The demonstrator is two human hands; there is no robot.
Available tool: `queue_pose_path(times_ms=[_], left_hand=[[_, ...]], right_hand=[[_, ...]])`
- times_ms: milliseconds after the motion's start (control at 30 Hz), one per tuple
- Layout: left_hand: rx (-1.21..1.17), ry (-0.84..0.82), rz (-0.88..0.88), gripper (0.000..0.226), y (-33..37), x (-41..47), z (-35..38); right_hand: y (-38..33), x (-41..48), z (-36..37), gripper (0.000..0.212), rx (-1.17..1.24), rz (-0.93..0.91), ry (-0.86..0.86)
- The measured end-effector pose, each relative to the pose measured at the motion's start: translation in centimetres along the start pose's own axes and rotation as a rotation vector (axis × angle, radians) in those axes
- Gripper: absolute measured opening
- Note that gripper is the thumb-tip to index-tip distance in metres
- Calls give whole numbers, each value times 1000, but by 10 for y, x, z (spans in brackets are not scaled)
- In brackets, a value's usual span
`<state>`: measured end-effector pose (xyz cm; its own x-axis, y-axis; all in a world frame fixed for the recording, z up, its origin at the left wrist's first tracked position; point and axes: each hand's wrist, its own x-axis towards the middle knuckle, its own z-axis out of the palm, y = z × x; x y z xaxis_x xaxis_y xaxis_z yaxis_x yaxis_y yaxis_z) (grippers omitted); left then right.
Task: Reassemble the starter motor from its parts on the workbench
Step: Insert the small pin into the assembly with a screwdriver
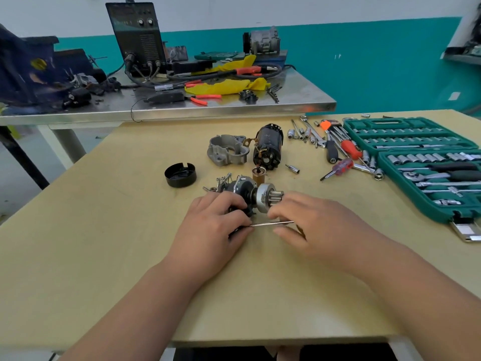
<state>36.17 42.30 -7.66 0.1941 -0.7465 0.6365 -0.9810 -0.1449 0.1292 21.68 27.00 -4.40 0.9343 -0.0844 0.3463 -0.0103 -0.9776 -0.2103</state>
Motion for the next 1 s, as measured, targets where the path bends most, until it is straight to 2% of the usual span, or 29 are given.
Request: queue_pose_path(times_ms=[67,100,133,300,467,567,733,833,1000], left_hand=[[-3,-11,-6,17,1,1,-2],[-9,-15,-11,12,0,0,-3],[-18,-27,-18,17,0,0,-5],[-108,-159,-24,70,-7,-6,-16],[7,-341,-165,98,-28,-4,-27],[0,-377,-214,93,-37,1,-22],[-358,-365,-444,65,-46,12,-23],[-424,-330,-446,54,-45,13,-23],[-430,-343,-416,57,-44,13,-24]], right_hand=[[4,-3,2,29,-134,37,-125],[3,-5,2,31,-148,53,-133],[1,-6,4,31,-154,60,-130],[0,-9,13,30,-252,68,-240],[-5,-5,21,27,-338,78,-296],[-8,0,20,19,-311,113,-331],[-7,10,16,21,-320,133,-368],[-3,22,5,21,-323,111,-454],[-1,35,-14,23,-251,100,-480]])
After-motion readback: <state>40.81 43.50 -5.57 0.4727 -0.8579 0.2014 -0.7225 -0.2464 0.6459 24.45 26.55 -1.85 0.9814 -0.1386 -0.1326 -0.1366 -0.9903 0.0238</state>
